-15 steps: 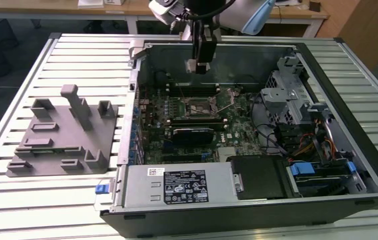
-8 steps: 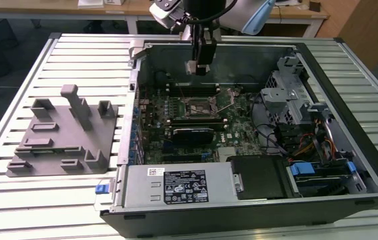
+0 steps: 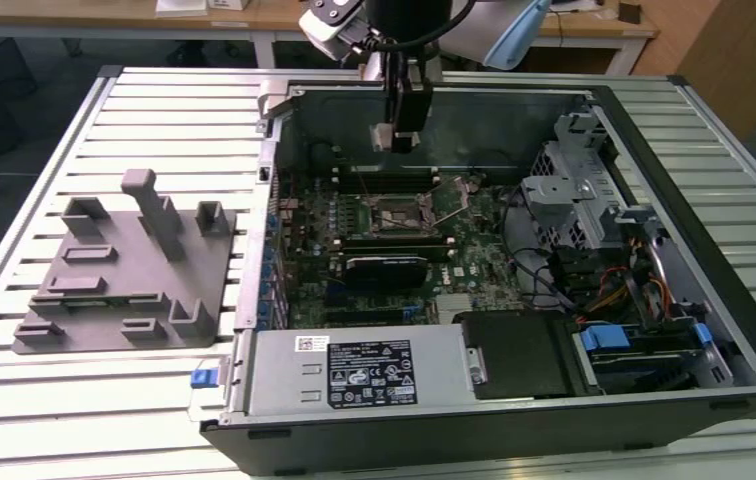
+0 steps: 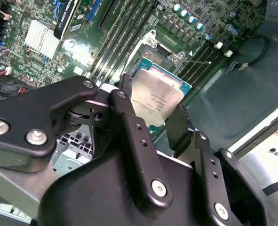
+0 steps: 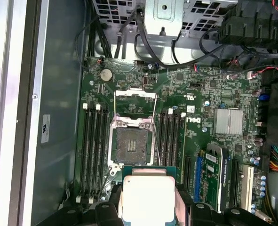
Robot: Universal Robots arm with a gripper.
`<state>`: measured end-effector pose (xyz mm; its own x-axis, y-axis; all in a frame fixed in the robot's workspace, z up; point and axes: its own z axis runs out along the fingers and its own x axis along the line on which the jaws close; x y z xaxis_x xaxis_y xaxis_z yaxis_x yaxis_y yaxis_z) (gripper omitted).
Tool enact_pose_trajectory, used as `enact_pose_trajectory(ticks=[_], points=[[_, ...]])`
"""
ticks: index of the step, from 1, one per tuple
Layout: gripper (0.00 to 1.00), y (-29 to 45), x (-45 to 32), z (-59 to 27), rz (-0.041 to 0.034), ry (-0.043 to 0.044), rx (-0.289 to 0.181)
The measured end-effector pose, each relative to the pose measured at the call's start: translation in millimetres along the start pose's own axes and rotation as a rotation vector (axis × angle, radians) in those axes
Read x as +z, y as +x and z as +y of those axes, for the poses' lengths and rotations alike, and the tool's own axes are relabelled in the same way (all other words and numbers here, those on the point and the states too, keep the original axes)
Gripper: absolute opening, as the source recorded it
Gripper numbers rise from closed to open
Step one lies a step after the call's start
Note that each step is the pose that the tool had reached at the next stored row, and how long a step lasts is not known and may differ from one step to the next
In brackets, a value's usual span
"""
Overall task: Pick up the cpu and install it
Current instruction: 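Place the cpu into insertion slot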
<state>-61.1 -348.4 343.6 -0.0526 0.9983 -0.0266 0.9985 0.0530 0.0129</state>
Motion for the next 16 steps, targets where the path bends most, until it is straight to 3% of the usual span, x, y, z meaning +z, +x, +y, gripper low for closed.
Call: enact_pose_trajectory(ticks=[16], points=[[0.53, 0.2, 7.1, -0.1, -0.0004, -0.0028, -0.009]])
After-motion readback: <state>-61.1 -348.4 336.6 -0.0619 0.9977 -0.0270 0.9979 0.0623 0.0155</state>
